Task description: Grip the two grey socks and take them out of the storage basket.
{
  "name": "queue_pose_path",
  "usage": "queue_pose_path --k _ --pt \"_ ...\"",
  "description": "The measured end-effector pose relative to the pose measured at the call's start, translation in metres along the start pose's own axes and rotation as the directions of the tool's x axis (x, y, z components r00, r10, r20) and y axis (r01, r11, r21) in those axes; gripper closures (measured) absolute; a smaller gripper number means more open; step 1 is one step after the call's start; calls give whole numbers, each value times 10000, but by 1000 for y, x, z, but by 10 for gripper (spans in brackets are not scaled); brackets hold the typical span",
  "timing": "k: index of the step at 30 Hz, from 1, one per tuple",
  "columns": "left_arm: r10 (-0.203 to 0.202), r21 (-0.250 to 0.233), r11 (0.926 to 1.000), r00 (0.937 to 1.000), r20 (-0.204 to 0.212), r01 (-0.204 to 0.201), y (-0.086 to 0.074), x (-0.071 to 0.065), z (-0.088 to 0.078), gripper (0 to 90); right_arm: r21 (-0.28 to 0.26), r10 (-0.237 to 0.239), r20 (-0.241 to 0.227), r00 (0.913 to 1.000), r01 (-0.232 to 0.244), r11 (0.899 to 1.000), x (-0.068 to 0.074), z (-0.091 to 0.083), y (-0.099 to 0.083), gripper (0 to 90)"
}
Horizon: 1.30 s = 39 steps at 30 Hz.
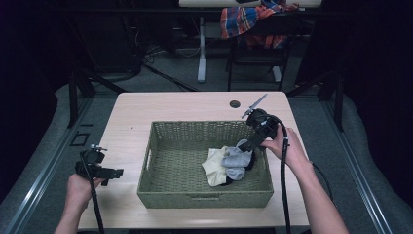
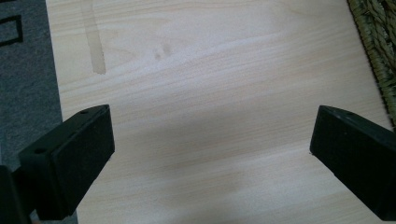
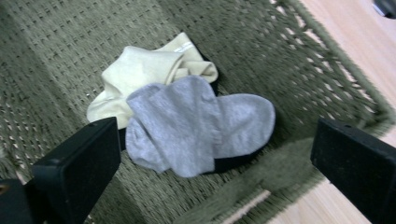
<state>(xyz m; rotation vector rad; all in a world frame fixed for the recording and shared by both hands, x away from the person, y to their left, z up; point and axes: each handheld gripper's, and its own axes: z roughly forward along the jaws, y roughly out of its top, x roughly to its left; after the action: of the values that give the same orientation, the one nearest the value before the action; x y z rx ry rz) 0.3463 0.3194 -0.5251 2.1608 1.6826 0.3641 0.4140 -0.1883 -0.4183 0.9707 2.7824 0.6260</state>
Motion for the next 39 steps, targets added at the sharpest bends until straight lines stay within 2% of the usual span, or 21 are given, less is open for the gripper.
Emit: queue_pose_path --k 1,2,5,6,8,10,11,13,16,17,20,26,29,33,36,39 --pt "6 33 10000 10000 20 -6 0 0 0 2 42 -42 11 10000 42 10000 1 2 1 29" --pt "19 33 10000 10000 -1 -19 0 0 0 2 102 -83 -15 10000 83 9999 4 6 2 120" --pt "94 38 9999 10000 -15 -94 0 -1 0 2 226 -168 -183 9997 172 9996 6 11 2 138" --pt "78 50 10000 10000 1 -78 0 -1 0 2 413 -203 -124 9997 208 9989 8 16 3 147" --pt "99 71 9999 9999 -15 -99 1 -2 0 2 306 -122 -206 9997 128 9994 10 19 3 152" --pt "101 59 9999 9999 -6 -101 0 -2 0 3 642 -320 -94 9994 325 9974 13 23 5 204" --pt "110 62 9999 9999 0 -110 0 -2 0 3 642 -320 -94 9994 325 9974 13 23 5 204" --pt "133 103 9999 9999 31 -133 1 -2 0 3 795 -347 -145 9993 357 9962 16 28 6 262" --pt "185 124 9998 9998 54 -185 1 -3 1 2 1313 -584 -194 9981 605 9895 19 40 7 322" --pt "185 124 9998 9998 54 -185 1 -3 1 2 1313 -584 -194 9981 605 9895 19 40 7 322" --pt "184 141 9997 9998 90 -186 1 -3 1 2 1514 -641 -84 9979 647 9864 22 46 8 402" --pt "218 224 9995 9997 78 -220 1 -3 1 2 1872 -783 -25 9969 774 9793 27 54 10 433" --pt "216 225 9995 9998 51 -217 1 -3 1 2 2197 -913 94 9958 870 9717 30 62 11 451" --pt "224 261 9994 9997 43 -225 1 -3 1 2 2293 -944 183 9954 877 9694 29 66 12 490" --pt "216 278 9994 9998 10 -216 1 -3 2 2 2435 -893 211 9958 815 9665 30 70 12 534" --pt "178 292 9994 9998 20 -179 1 -3 1 2 2714 -1084 255 9938 974 9575 30 73 12 642"
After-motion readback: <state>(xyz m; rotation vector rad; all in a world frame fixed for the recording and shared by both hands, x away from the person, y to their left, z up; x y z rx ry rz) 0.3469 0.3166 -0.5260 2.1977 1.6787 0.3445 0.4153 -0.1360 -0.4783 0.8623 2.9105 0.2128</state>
